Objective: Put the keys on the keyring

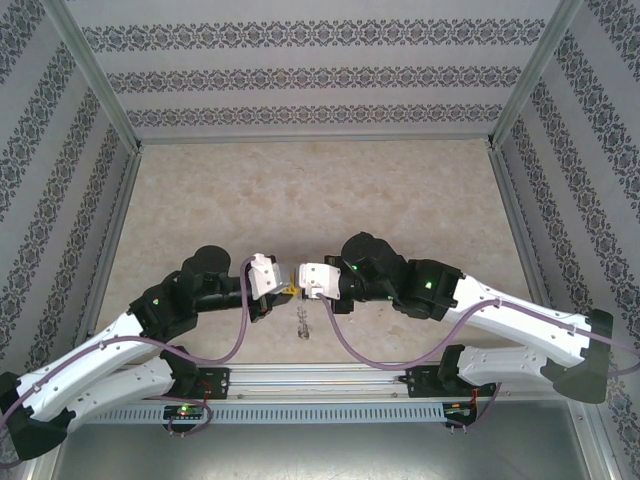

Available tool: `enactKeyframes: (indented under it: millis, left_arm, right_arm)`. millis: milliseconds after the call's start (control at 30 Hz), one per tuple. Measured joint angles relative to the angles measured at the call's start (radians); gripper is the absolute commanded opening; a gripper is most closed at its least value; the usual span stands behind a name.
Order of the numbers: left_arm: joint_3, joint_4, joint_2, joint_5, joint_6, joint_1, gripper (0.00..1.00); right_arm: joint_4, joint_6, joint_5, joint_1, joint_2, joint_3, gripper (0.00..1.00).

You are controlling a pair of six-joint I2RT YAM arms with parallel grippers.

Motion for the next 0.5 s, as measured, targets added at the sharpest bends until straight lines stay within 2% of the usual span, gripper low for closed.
enactKeyframes:
  millis: [67, 133, 500]
  left_arm:
    - [-0.016, 0.037, -0.035, 0.015, -0.008, 0.0, 0.0]
    - [-0.04, 0.084, -0.076, 0.032, -0.027, 0.0, 0.0]
    - [-0.121, 0.275, -0.121, 0.116, -0.118, 0.001, 0.0]
  right_arm:
    - [0.031, 0.001, -0.022, 0.0, -0.023, -0.012, 0.18]
    - [0.072, 0.005, -0.042, 0.0, -0.056, -0.035, 0.22]
    - [0.143, 0.019, -0.105, 0.0, -0.094, -0.081, 0.22]
